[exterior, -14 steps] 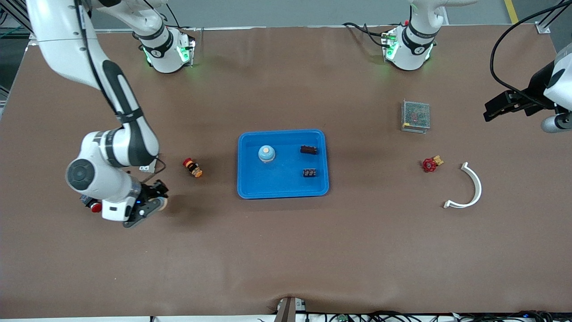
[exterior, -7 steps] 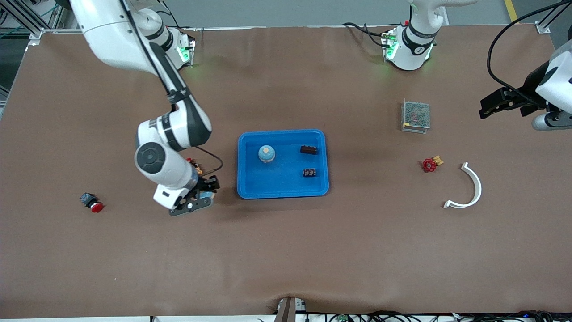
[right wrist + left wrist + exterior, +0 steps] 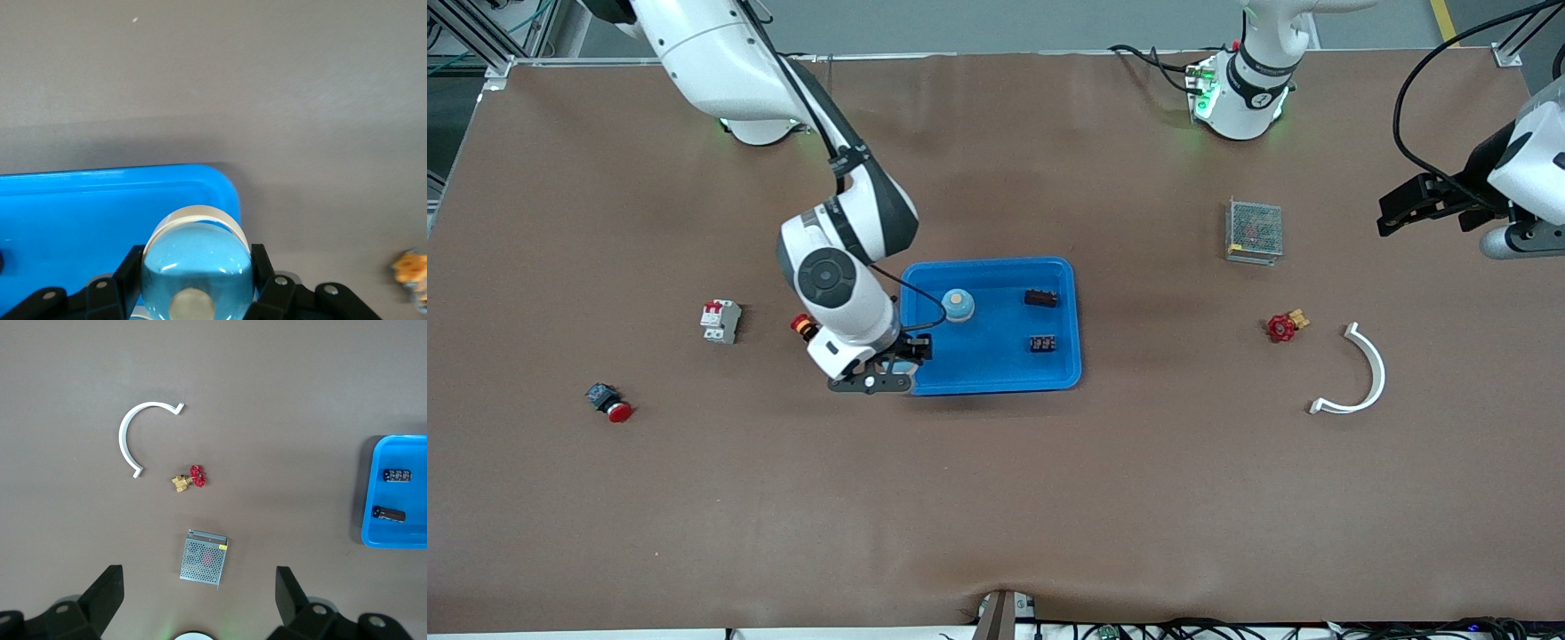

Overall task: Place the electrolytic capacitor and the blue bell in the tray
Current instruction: 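Carry the second blue bell over the tray with the right gripper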

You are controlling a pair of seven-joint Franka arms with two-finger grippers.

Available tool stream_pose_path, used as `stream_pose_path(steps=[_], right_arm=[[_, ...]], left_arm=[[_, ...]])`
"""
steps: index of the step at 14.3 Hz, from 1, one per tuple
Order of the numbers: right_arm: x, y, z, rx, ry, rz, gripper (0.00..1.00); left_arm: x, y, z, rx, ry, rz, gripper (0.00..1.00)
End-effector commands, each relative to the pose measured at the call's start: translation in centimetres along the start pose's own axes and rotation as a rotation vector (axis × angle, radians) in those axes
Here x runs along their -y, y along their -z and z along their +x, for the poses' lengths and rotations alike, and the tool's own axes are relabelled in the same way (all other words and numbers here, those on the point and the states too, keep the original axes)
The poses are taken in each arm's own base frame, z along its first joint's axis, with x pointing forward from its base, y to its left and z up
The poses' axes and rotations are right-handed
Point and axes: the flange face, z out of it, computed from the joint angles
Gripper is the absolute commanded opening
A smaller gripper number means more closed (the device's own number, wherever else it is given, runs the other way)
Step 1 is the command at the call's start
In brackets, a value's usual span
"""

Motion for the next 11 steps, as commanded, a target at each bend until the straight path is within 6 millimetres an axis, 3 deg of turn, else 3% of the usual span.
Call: stream_pose_path(steps=[1,11], right_arm=[[1.4,-1.3,0.4,-0.028,-0.034,0.009,0.47],[3.5,-5.2,-1.2,-0.028,-0.006,0.009,0.48]], left_arm=[[0.9,0.6,0.3,-0.019,-0.02,-0.001,1.0],[1.0,0.9,0.2,-0.019,-0.027,-0.001,1.0]])
